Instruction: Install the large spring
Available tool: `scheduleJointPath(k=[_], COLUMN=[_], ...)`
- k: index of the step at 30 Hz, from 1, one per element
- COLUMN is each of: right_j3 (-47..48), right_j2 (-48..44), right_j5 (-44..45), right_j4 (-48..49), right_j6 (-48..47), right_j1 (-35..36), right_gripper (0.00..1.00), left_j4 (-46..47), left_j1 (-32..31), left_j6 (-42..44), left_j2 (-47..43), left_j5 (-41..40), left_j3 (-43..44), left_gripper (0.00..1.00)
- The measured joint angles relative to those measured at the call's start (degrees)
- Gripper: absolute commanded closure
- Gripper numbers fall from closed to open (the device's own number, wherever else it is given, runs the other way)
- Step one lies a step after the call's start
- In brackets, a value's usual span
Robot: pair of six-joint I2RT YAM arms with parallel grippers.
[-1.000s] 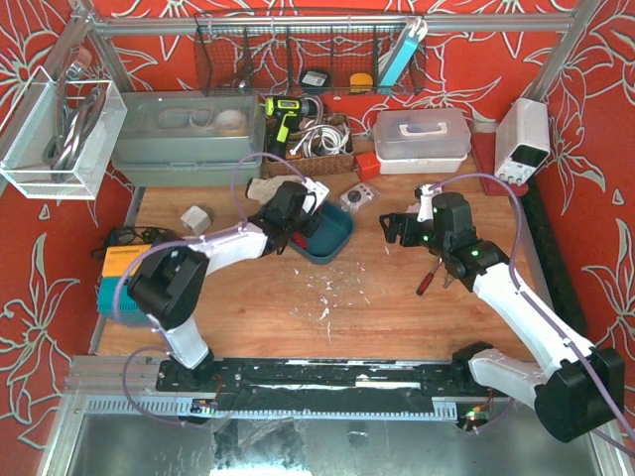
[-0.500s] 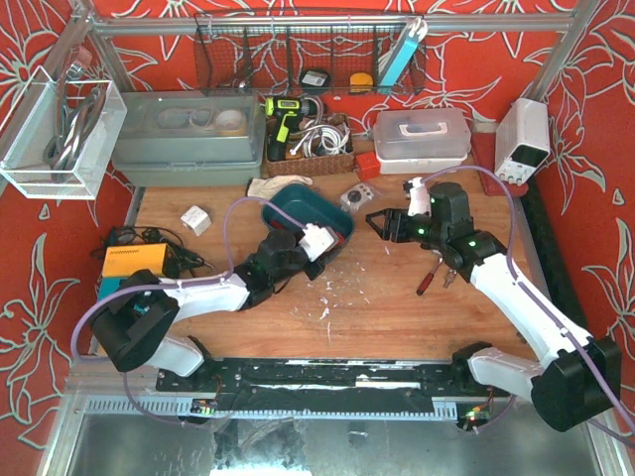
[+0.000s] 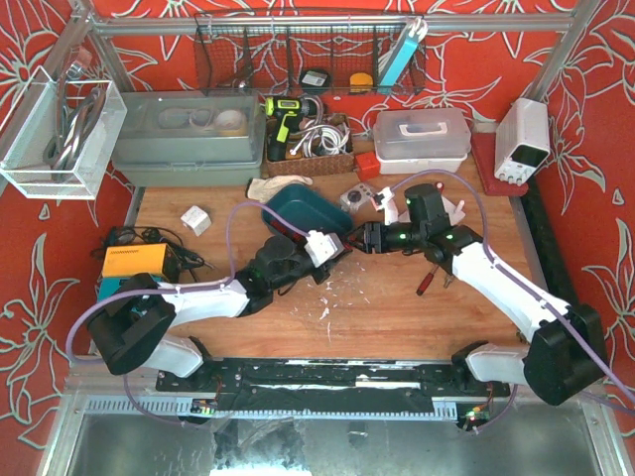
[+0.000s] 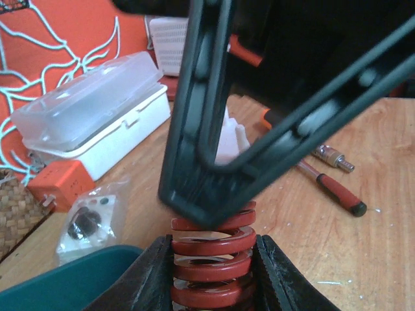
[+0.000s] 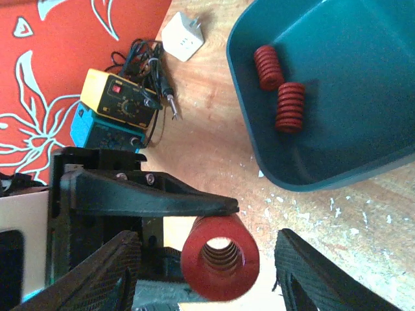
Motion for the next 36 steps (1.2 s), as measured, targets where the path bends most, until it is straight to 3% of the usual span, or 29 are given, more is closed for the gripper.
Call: scheduleJointPath(k=[9, 14, 16, 19, 24, 26, 27, 29, 36], right_j3=[0.0, 0.0, 0.0, 0.0, 0.0, 0.0, 0.0, 0.0, 0.0], right_j2=[2.5, 2.6, 2.8, 3.0, 3.0, 2.9, 2.7, 2.1, -2.4], right_j5=[-3.2, -3.6, -3.6, -3.7, -3.8, -3.1, -2.1, 0.9, 19.9], right_j4=[0.9, 1.8, 2.3, 3.1, 4.5, 5.2, 5.4, 5.4, 2.6], right_j6=[-0.4, -0.6, -0.4, -0.7, 0.6, 1.4, 1.8, 2.2, -0.2], right_j1=[1.1, 1.0, 0.9, 0.9, 1.2, 1.4, 1.5, 1.5, 1.3], right_gripper=[0.57, 0.77, 0.87, 1.0, 1.0, 1.0, 1.0, 1.0, 1.0], left_j4=[1.2, 2.0, 2.2, 2.5, 3.3, 3.5, 3.7, 3.8, 2.2], left_j1=[-1.2, -1.2, -1.2, -1.2, -1.7, -1.9, -1.9, -1.9, -1.9], left_j6=[1.1, 1.2, 1.2, 1.2, 1.4, 1.1, 1.0, 0.7, -1.6], left_j2=[-0.7, -0.7, -0.7, -0.7, -0.8, -1.2, -1.7, -2.8, -6.4], left_j5=[0.6, 0.0, -0.5, -1.4, -3.4, -4.3, -4.8, -5.8, -11.6], left_j3=[0.0, 0.0, 0.0, 0.0, 0.0, -0.3, -0.9, -2.3, -6.3], left_gripper=[0.97, 0.96, 0.88, 0.63, 0.34, 0.13, 0.06, 0.01, 0.0])
